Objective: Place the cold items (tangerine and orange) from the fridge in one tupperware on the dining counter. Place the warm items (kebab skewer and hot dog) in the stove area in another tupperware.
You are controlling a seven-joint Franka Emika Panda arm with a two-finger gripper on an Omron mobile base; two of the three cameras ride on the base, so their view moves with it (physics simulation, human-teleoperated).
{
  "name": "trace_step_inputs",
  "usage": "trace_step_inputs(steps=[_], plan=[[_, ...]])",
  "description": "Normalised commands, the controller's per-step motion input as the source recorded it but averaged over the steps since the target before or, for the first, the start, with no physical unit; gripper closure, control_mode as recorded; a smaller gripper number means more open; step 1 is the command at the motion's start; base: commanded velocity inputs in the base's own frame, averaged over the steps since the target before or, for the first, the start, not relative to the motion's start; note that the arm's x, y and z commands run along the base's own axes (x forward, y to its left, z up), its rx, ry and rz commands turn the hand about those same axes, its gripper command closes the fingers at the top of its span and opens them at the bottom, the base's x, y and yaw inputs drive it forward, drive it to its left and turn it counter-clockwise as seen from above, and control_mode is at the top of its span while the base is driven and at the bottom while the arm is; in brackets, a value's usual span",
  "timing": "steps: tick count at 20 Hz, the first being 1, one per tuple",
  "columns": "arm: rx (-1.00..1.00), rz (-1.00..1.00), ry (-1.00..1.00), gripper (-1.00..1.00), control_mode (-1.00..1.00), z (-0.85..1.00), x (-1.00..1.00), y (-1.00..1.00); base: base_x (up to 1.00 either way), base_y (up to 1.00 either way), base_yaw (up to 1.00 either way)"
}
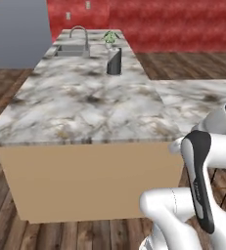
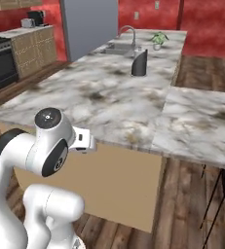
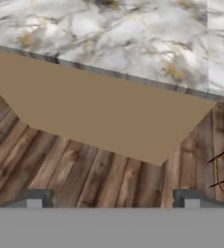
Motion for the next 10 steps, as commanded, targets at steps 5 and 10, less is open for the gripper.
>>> trace_step_inputs(steps=[5,10], plan=[[0.00,0.00,0.00,-1.00,1.00,0.00,0.00,0.00,-0.15,1.00,0.37],[0.00,0.00,0.00,-1.00,1.00,0.00,0.00,0.00,-0.09,1.00,0.39]])
